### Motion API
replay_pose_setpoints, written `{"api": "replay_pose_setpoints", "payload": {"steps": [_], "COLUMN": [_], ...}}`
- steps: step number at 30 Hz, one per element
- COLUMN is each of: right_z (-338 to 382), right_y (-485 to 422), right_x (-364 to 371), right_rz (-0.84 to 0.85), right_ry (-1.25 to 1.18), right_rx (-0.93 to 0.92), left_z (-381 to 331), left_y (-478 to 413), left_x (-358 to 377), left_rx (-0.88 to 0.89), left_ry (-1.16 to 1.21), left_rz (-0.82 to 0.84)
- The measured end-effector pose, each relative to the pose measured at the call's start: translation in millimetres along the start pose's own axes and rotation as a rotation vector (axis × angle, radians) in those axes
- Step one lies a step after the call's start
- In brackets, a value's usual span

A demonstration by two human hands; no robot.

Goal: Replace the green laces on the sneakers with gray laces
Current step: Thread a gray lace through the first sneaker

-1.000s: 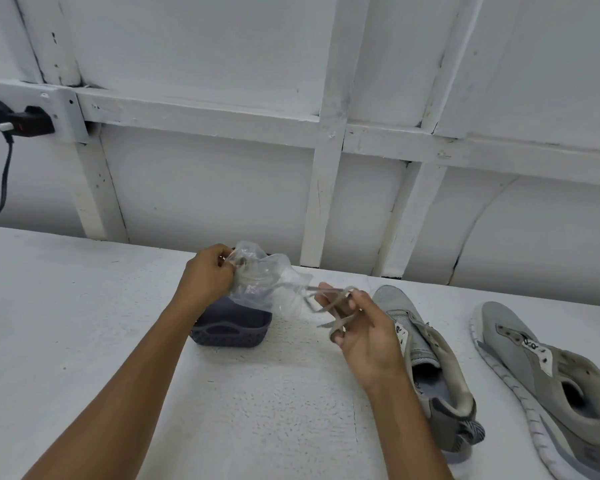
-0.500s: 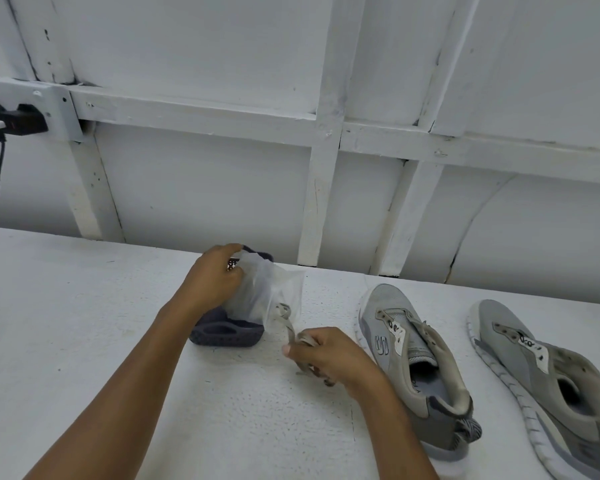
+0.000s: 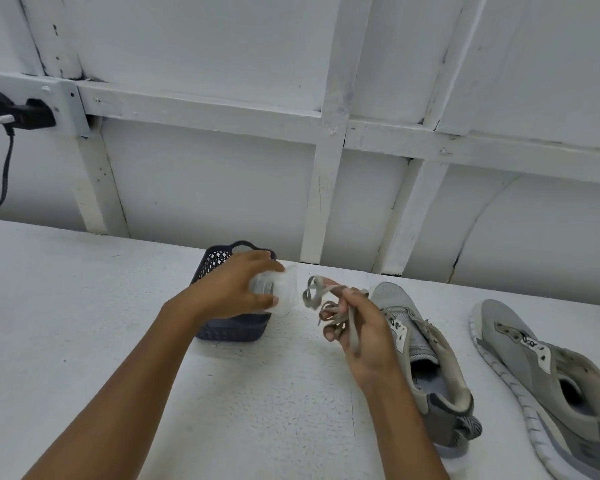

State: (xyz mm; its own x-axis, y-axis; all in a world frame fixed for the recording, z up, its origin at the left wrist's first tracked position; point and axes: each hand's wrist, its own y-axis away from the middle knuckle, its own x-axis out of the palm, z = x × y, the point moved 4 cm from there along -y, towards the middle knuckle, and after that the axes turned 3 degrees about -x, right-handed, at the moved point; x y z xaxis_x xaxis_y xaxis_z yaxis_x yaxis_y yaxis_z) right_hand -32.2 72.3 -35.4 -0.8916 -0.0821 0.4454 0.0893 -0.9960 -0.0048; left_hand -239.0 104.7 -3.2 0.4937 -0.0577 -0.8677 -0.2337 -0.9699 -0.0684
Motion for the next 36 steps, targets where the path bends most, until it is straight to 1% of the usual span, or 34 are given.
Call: {"api": "replay_pose_setpoints", "payload": {"steps": [2, 5, 9, 14, 17, 21, 23, 25, 27, 29, 32, 34, 36], "right_z": [5.9, 10.7, 17.6, 31.6, 44.1, 69.4, 82.7, 96.1, 107.9, 119.9, 131.6, 137.1, 142.1], "right_y": [2.7, 3.6, 3.1, 5.8, 8.8, 15.7, 18.2, 20.1, 20.7, 21.2, 20.7, 19.5, 18.6], "right_x": [-1.6, -2.3, -1.0, 1.4, 1.3, -13.2, -27.3, -46.3, -66.7, -91.7, -132.9, -160.0, -181.1], "right_rz": [-0.003, -0.005, -0.006, -0.010, -0.013, -0.055, -0.073, -0.102, -0.165, -0.248, -0.367, -0.405, -0.410], "right_ry": [-0.074, -0.062, -0.052, -0.040, 0.026, 0.207, 0.299, 0.323, 0.295, 0.330, 0.484, 0.600, 0.660], "right_rx": [0.001, -0.013, -0.029, -0.023, -0.047, -0.121, -0.141, -0.145, -0.157, -0.190, -0.191, -0.154, -0.115], "left_z": [-1.5, -7.9, -25.7, -57.1, -68.7, -83.9, -95.1, -111.0, -125.2, -141.0, -161.3, -174.1, -187.0], "left_y": [-1.0, -0.8, 1.8, 4.2, 0.6, -7.2, -11.0, -15.6, -20.0, -25.4, -34.3, -42.0, -51.7], "left_x": [0.1, 0.4, 1.0, -0.7, 1.4, -2.9, -6.5, -5.3, -2.7, 0.3, 6.4, 13.9, 24.7], "left_rx": [-0.011, 0.003, 0.084, 0.183, 0.191, 0.168, 0.171, 0.167, 0.144, 0.128, 0.103, 0.057, -0.011], "left_ry": [-0.013, -0.028, 0.009, 0.092, 0.262, 0.664, 0.755, 0.908, 1.031, 1.103, 1.191, 1.170, 1.122], "left_rz": [0.003, 0.008, 0.006, -0.071, -0.089, -0.130, -0.176, -0.165, -0.154, -0.165, -0.204, -0.247, -0.263]}}
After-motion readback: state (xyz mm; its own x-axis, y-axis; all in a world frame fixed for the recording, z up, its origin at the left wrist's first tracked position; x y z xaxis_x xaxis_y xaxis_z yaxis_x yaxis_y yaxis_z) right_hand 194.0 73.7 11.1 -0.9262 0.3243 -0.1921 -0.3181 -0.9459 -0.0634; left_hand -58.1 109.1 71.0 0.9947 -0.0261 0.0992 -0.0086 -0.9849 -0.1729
